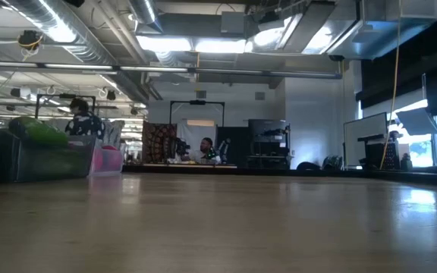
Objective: Sort produce into baskets
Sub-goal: Put the lime into the white bin
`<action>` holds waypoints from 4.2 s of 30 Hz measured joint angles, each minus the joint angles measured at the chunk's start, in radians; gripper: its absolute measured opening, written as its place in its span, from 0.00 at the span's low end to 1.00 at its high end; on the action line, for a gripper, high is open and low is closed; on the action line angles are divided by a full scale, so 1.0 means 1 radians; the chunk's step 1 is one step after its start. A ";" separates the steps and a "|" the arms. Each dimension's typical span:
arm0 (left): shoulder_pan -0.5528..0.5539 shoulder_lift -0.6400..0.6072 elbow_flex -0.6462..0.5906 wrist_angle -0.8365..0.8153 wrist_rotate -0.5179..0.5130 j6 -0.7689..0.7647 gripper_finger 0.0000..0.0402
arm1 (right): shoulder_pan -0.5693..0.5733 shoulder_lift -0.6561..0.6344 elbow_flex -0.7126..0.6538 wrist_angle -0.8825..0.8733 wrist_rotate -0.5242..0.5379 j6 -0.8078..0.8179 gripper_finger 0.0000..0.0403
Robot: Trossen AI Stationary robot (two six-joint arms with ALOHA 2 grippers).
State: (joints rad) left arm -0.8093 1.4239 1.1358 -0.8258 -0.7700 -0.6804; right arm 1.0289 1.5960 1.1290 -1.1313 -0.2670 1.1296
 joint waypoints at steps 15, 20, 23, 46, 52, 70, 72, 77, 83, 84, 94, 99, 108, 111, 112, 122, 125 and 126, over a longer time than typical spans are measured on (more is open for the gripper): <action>0.005 0.000 0.000 0.048 -0.001 0.057 0.56 | 0.099 0.178 0.000 0.027 0.013 -0.001 0.70; 0.005 0.000 0.000 0.058 -0.001 0.078 0.56 | 0.097 0.209 0.000 0.024 0.022 -0.005 0.64; 0.011 0.000 0.000 0.092 -0.001 0.079 0.56 | 0.096 0.211 0.000 -0.009 0.022 0.035 0.52; 0.163 -0.001 0.000 0.280 -0.005 0.337 0.56 | -0.161 0.191 0.229 -0.214 0.887 -0.170 0.09; 0.212 -0.001 0.000 0.375 -0.005 0.449 0.56 | -0.262 0.133 0.229 -0.193 1.171 -0.275 0.09; 0.351 0.000 0.000 0.537 0.016 0.313 0.56 | -0.468 0.095 0.229 0.303 1.327 -0.676 0.09; 0.360 0.000 0.000 0.551 0.017 0.272 0.56 | -0.485 0.095 0.229 0.351 1.330 -0.706 0.09; 0.377 0.040 0.000 0.646 0.016 0.259 0.56 | -0.516 0.095 0.228 0.427 1.328 -0.718 0.09; 0.407 0.112 0.000 0.756 0.010 0.265 0.56 | -0.521 0.095 0.228 0.458 1.330 -0.720 0.09; 0.414 0.121 0.000 0.767 0.010 0.268 0.56 | -0.521 0.095 0.228 0.458 1.330 -0.720 0.09; 0.462 0.192 0.000 0.883 0.045 0.291 0.56 | -0.519 0.097 0.226 0.455 1.328 -0.720 0.09; 0.473 0.204 0.000 0.920 0.040 0.330 0.56 | -0.519 0.097 0.225 0.481 1.329 -0.719 0.09; 0.479 0.204 0.001 0.901 0.055 0.343 0.56 | -0.519 0.098 0.226 0.565 1.316 -0.753 0.09; 0.483 0.204 0.002 0.879 0.058 0.342 0.56 | -0.519 0.099 0.226 0.565 1.313 -0.761 0.09; 0.483 0.204 0.002 0.874 0.058 0.343 0.56 | -0.519 0.099 0.226 0.566 1.313 -0.769 0.09; 0.481 0.204 0.002 0.869 0.054 0.410 0.40 | -0.521 0.099 0.226 0.578 1.298 -0.796 0.09; 0.480 0.203 0.002 0.864 0.049 0.426 0.38 | -0.529 0.099 0.226 0.594 1.286 -0.793 0.12; 0.479 0.202 0.002 0.863 0.049 0.429 0.38 | -0.534 0.099 0.226 0.597 1.276 -0.793 0.14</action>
State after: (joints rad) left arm -0.3298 1.6260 1.1378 0.0371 -0.7214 -0.2515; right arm 0.4947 1.6951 1.3548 -0.5345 1.0095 0.3370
